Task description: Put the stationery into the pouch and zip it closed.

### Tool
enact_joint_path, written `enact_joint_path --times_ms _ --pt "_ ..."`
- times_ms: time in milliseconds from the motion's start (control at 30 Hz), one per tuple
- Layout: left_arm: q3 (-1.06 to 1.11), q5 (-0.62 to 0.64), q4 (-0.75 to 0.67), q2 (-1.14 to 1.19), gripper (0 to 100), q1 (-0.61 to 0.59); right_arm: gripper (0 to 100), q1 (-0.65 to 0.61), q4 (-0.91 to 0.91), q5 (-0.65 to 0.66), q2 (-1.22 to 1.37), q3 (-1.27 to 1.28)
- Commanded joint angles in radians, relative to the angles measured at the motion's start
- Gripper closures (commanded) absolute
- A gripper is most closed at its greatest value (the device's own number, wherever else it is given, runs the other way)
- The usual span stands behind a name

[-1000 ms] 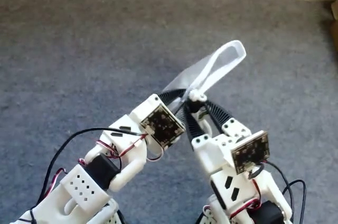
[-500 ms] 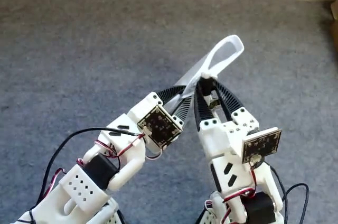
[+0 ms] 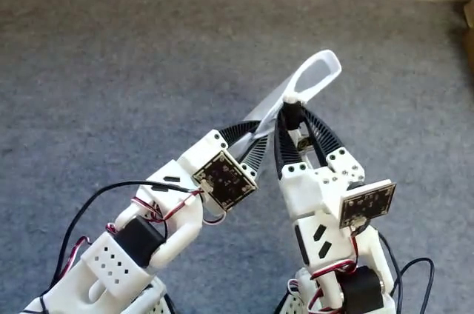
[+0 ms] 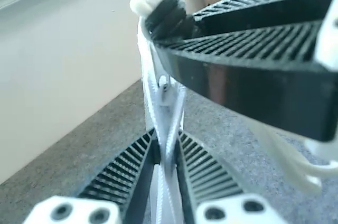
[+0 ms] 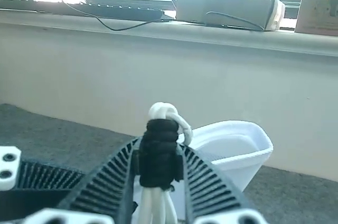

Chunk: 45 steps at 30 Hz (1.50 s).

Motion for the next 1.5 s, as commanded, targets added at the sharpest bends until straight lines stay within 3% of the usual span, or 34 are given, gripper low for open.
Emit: enact_joint_path --times_ms 0,267,767,1100,1467 --pt "-0.016 -0.012 0.046 -0.004 99 -0.027 99.4 0.07 -0.079 -0.014 -0.013 -0.015" --pt "-0.016 -0.012 0.049 -0.004 99 -0.027 99.4 0.113 -0.225 -0.014 -0.013 0.061" --pt "-0.015 -0.014 0.054 -0.004 99 -0.028 99.4 0.188 -0.286 -0.014 -0.004 0.068" --pt "-0.007 -0.014 0.213 -0.203 99 -0.028 99.4 0.189 -0.403 -0.014 0.277 0.058" --pt "0.042 -0.06 0.333 -0.392 99 -0.028 99.4 0.216 -0.404 -0.014 0.297 0.058"
